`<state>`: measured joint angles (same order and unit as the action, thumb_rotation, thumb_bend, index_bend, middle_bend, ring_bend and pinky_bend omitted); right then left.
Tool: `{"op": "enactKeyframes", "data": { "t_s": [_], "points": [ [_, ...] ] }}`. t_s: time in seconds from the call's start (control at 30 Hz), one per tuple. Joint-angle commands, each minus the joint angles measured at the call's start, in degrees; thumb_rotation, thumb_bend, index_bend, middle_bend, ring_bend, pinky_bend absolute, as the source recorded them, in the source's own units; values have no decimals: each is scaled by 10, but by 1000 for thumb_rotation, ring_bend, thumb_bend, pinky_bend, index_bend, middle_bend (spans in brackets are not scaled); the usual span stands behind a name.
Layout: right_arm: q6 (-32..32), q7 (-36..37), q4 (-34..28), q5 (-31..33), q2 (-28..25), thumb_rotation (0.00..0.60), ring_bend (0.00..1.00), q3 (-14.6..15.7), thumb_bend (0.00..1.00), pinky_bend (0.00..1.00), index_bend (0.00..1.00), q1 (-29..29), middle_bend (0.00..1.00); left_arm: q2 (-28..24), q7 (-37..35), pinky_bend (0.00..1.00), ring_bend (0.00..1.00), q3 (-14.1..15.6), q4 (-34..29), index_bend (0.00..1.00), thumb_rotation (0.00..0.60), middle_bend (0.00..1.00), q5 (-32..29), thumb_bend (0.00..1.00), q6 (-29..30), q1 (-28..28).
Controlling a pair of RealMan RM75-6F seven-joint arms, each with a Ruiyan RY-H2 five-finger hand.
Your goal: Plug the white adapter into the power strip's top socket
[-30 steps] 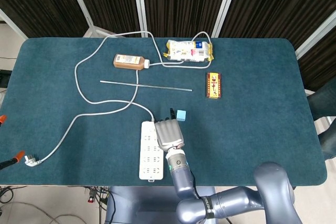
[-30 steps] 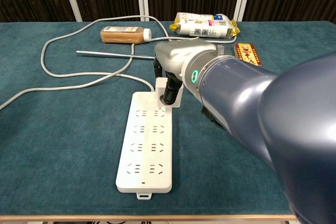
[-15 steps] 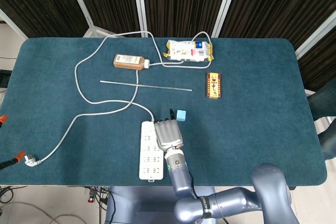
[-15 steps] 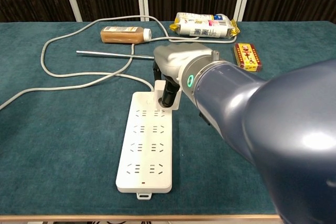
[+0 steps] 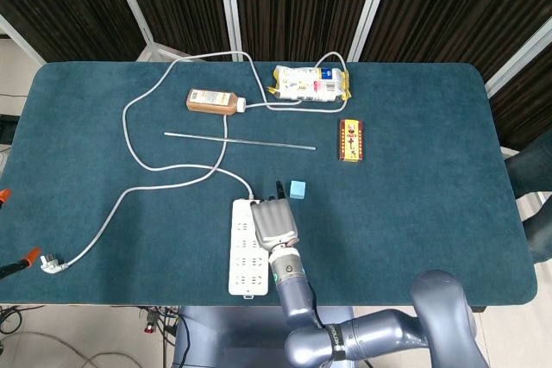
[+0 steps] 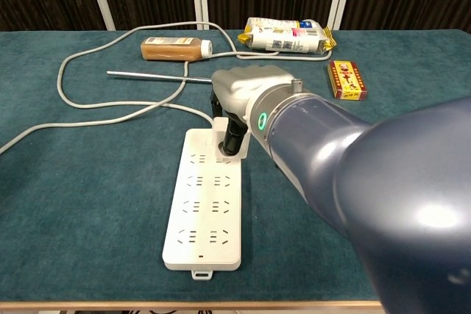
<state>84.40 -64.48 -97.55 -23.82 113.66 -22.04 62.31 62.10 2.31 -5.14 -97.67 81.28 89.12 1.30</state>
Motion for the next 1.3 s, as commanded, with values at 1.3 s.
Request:
{"op": "enactKeyframes", "data": {
  "t_s": [1.3],
  "points": [
    [-10,-15,26,-8,17,600,387,-4,559,46,659,-9,551,2,6,0,0,-2,-2,109,600,0,-5,123,0,0]
  ]
}}
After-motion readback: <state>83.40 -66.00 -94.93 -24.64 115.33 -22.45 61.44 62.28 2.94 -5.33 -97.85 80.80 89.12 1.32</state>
